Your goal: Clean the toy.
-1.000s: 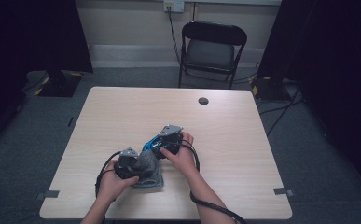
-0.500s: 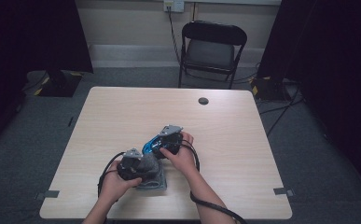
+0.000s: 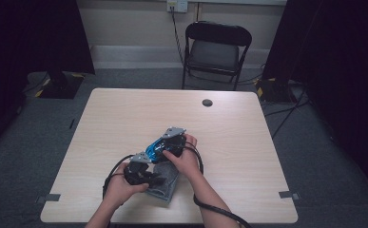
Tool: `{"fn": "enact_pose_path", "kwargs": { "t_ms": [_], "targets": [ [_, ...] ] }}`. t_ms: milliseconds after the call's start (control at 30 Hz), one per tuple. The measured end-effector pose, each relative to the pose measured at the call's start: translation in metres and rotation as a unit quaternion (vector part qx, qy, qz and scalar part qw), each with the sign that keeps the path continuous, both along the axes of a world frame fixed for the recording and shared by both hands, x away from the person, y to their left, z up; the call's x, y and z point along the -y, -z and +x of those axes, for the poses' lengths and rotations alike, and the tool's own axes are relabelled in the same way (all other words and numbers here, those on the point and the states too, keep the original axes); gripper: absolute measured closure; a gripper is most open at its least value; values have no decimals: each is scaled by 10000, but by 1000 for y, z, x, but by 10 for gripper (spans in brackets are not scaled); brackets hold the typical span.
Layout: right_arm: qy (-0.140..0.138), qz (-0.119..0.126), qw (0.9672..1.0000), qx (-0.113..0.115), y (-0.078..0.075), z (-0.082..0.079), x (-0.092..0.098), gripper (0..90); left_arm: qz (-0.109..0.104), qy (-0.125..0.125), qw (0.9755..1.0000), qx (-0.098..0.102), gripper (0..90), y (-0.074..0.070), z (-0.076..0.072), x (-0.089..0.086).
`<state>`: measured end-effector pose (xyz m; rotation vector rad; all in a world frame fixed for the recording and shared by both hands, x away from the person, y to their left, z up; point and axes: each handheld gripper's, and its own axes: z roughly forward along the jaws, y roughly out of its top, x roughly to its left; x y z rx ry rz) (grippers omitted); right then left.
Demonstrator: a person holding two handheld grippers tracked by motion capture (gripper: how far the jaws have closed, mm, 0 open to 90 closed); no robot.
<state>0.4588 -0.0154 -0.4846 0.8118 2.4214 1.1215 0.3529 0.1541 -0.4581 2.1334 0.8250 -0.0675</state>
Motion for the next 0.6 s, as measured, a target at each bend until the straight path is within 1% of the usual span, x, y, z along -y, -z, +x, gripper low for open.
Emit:
{"fn": "enact_pose_path", "kwargs": {
  "t_ms": [133, 167, 200, 233, 267, 300, 333, 367, 400, 433, 533, 567, 600],
  "targets": [
    [-8, 16, 10000, 6, 0, 0, 0, 124, -96, -101, 9999, 20, 753, -5, 2, -11],
    [-9, 12, 10000, 5, 0, 0, 0, 124, -96, -101, 9999, 20, 753, -5, 2, -11],
    [-7, 12, 10000, 9, 0, 0, 0, 124, -118, -163, 9998, 62, 753, -8, 2, -17],
    [-4, 13, 10000, 10, 0, 0, 0, 124, -170, -201, 9996, 63, 753, -10, 3, -20],
    [-4, 12, 10000, 9, 0, 0, 0, 124, -170, -201, 9996, 63, 753, -10, 3, -20],
    [-3, 9, 10000, 3, 0, 0, 0, 124, -173, -274, 9994, 115, 753, -13, 4, -26],
    [3, 7, 10000, -8, 0, 0, 0, 124, -184, -336, 9992, 123, 753, -14, 5, -30],
    [10, 8, 10000, -14, 0, 0, 0, 124, -219, -392, 9990, 90, 753, -15, 5, -33],
    [10, 8, 10000, -14, 0, 0, 0, 124, -219, -392, 9990, 90, 753, -15, 5, -33],
    [12, 8, 10000, -18, 0, 0, 0, 124, -269, -500, 9984, 66, 753, -17, 6, -40],
    [14, 9, 10000, -27, 0, 0, 0, 124, -352, -624, 9974, 122, 753, -21, 7, -51],
    [3, 3, 10000, -10, 0, 1, 0, 124, -352, -624, 9974, 122, 753, -21, 7, -51],
    [3, 3, 10000, -10, 0, 1, 0, 124, -382, -650, 9971, 140, 753, -23, 8, -54]
  ]
}}
